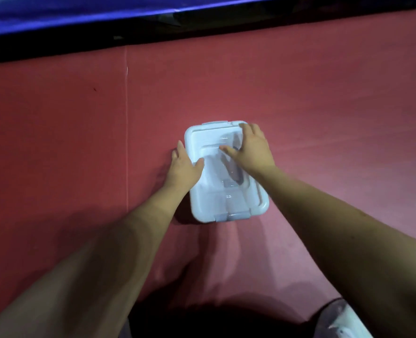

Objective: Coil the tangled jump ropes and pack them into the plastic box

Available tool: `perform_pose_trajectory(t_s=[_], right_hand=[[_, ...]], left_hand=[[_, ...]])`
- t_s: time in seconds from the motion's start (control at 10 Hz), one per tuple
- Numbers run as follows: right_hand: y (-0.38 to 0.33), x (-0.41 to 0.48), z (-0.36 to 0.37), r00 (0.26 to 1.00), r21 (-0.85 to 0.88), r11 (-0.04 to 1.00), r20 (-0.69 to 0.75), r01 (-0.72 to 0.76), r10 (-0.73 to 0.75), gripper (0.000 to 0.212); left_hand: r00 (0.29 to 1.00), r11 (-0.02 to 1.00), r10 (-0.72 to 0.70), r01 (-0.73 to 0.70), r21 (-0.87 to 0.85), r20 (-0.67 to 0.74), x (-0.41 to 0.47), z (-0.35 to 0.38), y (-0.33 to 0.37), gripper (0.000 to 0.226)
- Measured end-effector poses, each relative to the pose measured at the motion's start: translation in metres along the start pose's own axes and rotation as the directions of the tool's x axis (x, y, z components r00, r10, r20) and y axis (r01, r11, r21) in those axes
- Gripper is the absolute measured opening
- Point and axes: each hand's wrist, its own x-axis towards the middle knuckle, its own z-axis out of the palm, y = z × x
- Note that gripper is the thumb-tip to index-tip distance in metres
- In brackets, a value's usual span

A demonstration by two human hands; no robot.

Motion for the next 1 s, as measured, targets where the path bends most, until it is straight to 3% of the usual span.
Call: perform_pose_trajectory(t_s=[0.1, 0.2, 0.3, 0.5, 0.7, 0.8, 0.9, 1.0], right_hand=[[-0.005, 0.042, -0.003, 0.998, 0.002, 1.0, 0.057, -0.014, 0.013, 0.097], [-0.006, 0.079, 0.001, 0.976, -0.081, 0.995, 0.205, -0.052, 0.068, 0.115], [0.002, 0.099, 0.007, 0.919, -0.086, 0.989, 0.365, -0.124, 0.147, 0.114], [0.015, 0.103, 0.019, 0.946, 0.125, 0.979, 0.301, -0.162, 0.118, 0.094], [0.015, 0.093, 0.026, 0.982, -0.034, 0.999, 0.187, -0.019, 0.025, 0.064], [0.011, 0.087, 0.027, 0.991, -0.007, 0.998, 0.12, 0.065, -0.064, 0.051], [0.013, 0.082, 0.027, 0.989, 0.026, 0.994, 0.102, 0.104, -0.106, 0.05], [0.017, 0.083, 0.017, 0.991, 0.059, 0.998, 0.13, 0.022, -0.03, 0.053]], left_hand=[[0.996, 0.999, 0.042, -0.042, -0.001, 0.08, 0.013, 0.003, 0.002, 0.095], [0.996, 0.996, 0.077, -0.074, -0.045, 0.055, 0.019, 0.013, -0.004, 0.091], [0.996, 0.993, 0.082, -0.078, -0.094, 0.044, 0.028, 0.017, -0.006, 0.085], [0.994, 0.982, 0.099, -0.089, -0.164, 0.052, 0.035, 0.017, -0.009, 0.082], [0.995, 0.979, 0.095, -0.088, -0.185, 0.027, 0.028, 0.019, -0.007, 0.081], [0.996, 0.975, 0.081, -0.071, -0.209, 0.039, 0.026, 0.019, -0.007, 0.08], [0.995, 0.973, 0.088, -0.077, -0.22, 0.043, 0.025, 0.018, -0.01, 0.081], [0.996, 0.976, 0.086, -0.081, -0.2, 0.018, 0.034, 0.006, -0.011, 0.078]])
